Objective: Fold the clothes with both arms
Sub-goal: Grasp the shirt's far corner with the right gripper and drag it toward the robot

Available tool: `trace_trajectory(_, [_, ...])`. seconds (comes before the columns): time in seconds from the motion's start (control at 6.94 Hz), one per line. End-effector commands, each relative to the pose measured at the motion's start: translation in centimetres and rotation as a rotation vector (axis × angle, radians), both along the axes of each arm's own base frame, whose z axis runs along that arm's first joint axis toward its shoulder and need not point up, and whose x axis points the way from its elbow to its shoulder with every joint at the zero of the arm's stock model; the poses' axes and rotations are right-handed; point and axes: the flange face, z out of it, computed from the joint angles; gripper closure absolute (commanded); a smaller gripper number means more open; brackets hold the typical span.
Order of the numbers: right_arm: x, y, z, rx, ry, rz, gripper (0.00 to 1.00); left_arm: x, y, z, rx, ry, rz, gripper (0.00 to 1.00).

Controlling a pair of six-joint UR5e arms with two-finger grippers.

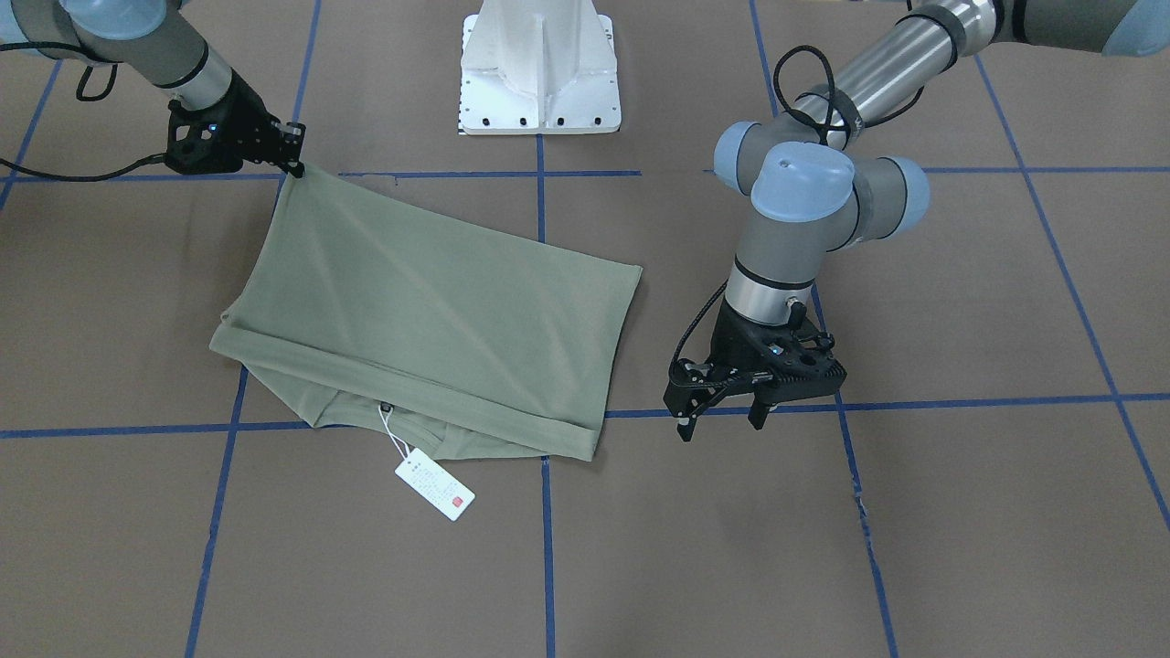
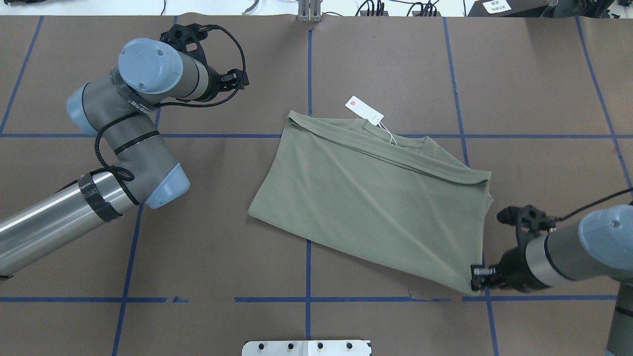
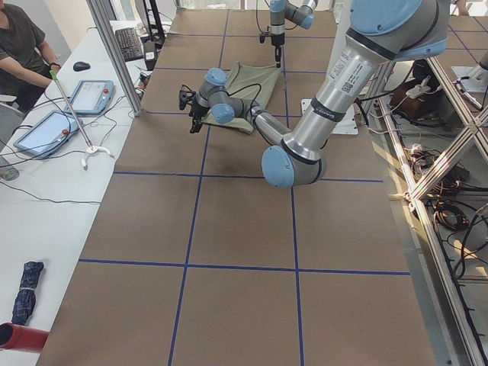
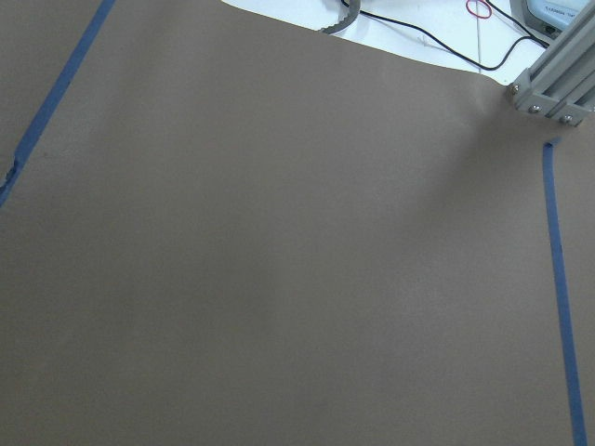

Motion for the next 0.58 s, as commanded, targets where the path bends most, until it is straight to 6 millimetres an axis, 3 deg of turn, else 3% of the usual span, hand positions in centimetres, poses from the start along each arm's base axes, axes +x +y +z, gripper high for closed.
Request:
trace_trajectory(0.0, [-3.6,10.9,-2.6,-0.089,0.0,-0.159,1.0,-0.1,0.1,-0.2,0.007,0.0,-0.006,0.01])
trace_trajectory(0.14, [-4.3,13.1,-2.6,-0.087,0.006,-0.189,0.86,-0.4,0.2,-0.7,0.016,0.007,-0.007,0.01])
trace_trajectory(0.29, [-4.4,13.2,-2.9,-0.088,-0.002,-0.186,0.01,-0.3,0.3,-0.9,0.017,0.011,-0.003,0.01])
trace_trajectory(0.43, [-3.9,11.3,-3.1,-0.087,-0.011,-0.139,0.0,-0.3,0.6,-1.4,0.019,0.023,0.007,0.01])
